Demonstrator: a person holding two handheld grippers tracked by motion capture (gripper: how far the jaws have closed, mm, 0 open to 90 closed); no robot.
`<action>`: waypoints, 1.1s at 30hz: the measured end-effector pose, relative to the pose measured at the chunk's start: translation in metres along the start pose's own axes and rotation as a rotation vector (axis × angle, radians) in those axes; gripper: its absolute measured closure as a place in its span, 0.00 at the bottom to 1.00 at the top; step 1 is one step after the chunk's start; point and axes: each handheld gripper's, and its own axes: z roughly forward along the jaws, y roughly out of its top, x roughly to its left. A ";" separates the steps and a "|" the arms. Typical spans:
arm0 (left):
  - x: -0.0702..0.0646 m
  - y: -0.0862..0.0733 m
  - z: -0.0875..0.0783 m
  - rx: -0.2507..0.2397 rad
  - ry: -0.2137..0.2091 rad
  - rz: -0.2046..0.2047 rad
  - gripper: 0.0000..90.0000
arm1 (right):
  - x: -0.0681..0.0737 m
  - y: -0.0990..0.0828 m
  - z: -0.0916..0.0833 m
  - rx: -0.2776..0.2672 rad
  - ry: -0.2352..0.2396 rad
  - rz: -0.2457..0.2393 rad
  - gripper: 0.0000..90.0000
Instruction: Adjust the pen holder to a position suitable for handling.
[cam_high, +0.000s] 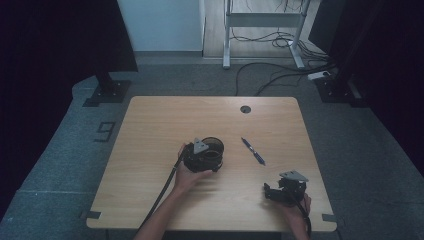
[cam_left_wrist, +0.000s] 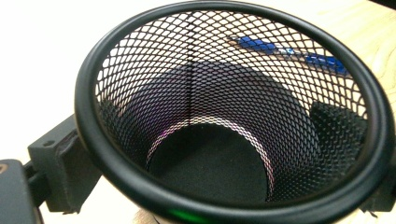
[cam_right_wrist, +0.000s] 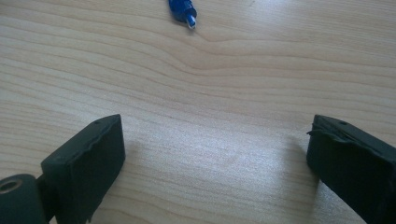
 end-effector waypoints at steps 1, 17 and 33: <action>0.000 0.000 -0.002 -0.011 -0.002 0.001 0.04 | 0.000 0.000 0.000 0.000 0.000 0.000 0.04; 0.006 -0.006 -0.045 -0.054 -0.009 0.043 0.02 | 0.000 0.000 0.000 0.000 0.000 0.001 0.04; 0.018 -0.036 -0.089 -0.036 0.000 0.068 0.05 | 0.000 0.000 0.000 0.000 0.000 0.000 0.04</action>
